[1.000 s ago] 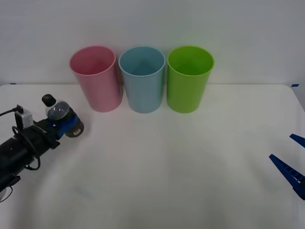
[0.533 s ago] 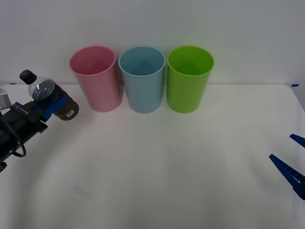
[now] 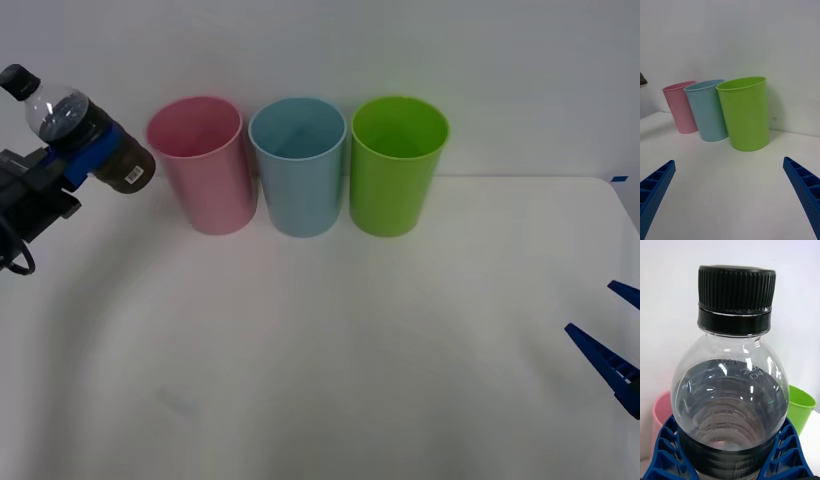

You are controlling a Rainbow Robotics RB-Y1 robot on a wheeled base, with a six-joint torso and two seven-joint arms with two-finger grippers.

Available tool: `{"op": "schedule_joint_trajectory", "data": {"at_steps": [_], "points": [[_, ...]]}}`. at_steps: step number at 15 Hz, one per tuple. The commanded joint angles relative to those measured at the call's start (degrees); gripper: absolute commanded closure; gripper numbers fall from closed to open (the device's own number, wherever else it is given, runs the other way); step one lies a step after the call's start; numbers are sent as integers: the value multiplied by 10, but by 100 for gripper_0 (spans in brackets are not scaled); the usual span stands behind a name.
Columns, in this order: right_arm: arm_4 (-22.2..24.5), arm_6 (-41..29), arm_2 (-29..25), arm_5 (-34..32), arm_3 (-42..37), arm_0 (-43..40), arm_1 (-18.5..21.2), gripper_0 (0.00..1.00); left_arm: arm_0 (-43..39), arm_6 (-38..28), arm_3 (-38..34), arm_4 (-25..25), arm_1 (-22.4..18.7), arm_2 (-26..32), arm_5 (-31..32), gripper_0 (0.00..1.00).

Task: Grasp the object on the table and drop it into the matching bin: aluminum can to the light blue bin, PET bottle to the pink bin.

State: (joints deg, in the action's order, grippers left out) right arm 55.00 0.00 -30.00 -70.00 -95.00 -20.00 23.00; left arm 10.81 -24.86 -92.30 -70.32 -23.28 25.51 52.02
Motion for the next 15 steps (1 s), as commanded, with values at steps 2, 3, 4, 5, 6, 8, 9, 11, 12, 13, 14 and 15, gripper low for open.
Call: {"op": "schedule_joint_trajectory", "data": {"at_steps": [2,3,4,5,6,8,9,11,12,13,14,15], "points": [[0,0,0,0,0,0,0,0,35,-20,1,-39,-3,0,-25,100],[0,0,0,0,0,0,0,0,47,-28,5,-51,-3,-2,-31,100],[0,0,0,0,0,0,0,0,59,-34,11,-61,-3,-4,-34,100],[0,0,0,0,0,0,0,0,71,-37,20,-70,-3,-5,-36,100],[0,0,0,0,0,0,0,0,90,-41,36,-84,-3,-5,-37,100],[0,0,0,0,0,0,0,0,126,-42,70,-110,-3,-8,-37,100],[0,0,0,0,0,0,0,0,140,-42,85,-122,-3,-10,-38,100],[0,0,0,0,0,0,0,0,170,-42,114,-146,-3,-16,-46,100],[0,0,0,0,0,0,0,0,186,-41,130,-156,-3,-20,-48,100],[0,0,0,0,0,0,0,0,205,-41,150,-170,-3,-25,-54,100],[0,0,0,0,0,0,0,0,221,-41,164,-182,-2,-27,-56,100],[0,0,0,0,0,0,0,0,236,-41,178,-192,-2,-27,-57,100]]}}
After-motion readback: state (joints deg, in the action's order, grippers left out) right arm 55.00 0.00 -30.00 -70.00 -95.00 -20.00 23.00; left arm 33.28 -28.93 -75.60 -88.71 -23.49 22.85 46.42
